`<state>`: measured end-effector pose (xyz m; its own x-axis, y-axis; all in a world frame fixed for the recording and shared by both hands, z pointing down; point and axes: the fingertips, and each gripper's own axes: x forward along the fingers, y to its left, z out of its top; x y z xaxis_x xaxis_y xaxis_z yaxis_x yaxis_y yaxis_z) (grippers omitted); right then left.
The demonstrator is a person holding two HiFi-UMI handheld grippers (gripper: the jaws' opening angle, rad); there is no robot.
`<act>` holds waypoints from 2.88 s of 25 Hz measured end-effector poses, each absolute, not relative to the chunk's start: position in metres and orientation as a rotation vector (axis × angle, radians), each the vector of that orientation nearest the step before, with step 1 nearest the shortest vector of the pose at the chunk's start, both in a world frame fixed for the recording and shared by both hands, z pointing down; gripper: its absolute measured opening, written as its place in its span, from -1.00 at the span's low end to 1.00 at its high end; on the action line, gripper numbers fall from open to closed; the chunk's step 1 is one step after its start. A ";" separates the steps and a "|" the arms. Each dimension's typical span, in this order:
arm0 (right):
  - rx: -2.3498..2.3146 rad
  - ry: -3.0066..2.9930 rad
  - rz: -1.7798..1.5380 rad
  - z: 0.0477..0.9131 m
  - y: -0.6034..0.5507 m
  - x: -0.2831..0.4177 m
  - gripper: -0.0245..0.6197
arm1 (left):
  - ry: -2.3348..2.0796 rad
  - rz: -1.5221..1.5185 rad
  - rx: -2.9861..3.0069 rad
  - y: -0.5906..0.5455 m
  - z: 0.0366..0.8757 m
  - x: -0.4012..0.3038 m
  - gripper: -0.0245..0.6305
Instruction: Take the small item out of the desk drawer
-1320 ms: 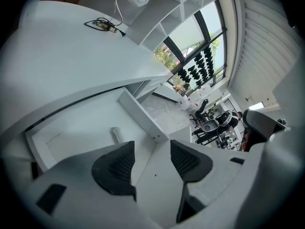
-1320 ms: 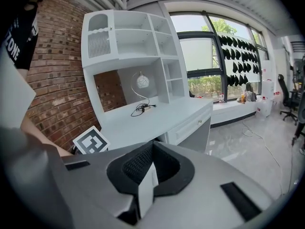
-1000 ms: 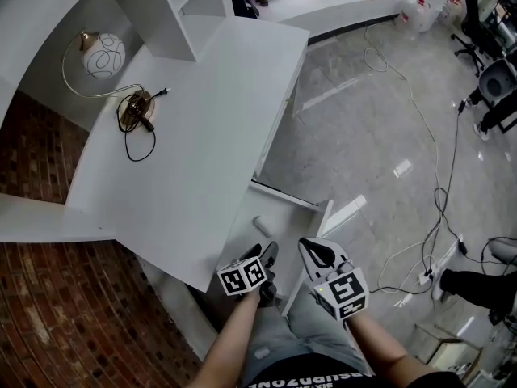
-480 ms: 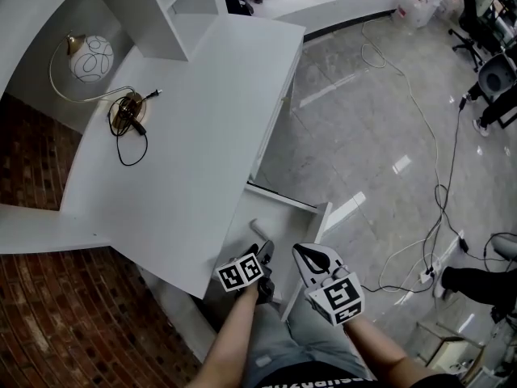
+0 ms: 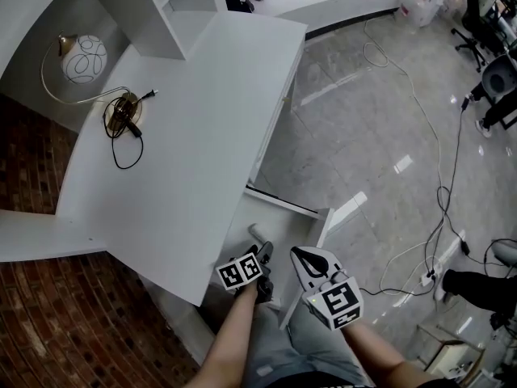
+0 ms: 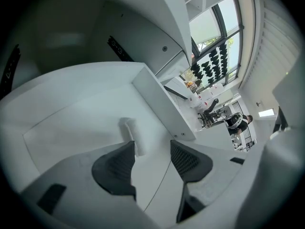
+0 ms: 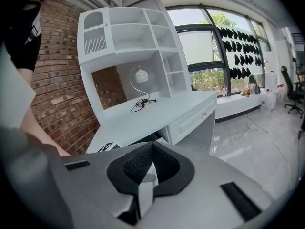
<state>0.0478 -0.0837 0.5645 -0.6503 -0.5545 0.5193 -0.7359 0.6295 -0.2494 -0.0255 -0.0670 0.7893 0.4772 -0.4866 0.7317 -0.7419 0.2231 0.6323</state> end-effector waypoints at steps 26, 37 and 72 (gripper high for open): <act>0.954 -2.429 0.649 0.593 -0.090 0.047 -0.93 | -1.194 0.315 1.378 -0.084 0.840 -0.028 -0.26; 0.951 -2.423 0.650 0.594 -0.085 0.044 -0.93 | -1.178 0.392 1.379 -0.084 0.850 -0.029 -0.26; 0.929 -2.417 0.640 0.595 -0.078 0.035 -0.93 | -1.192 0.405 1.399 -0.072 0.846 -0.043 -0.54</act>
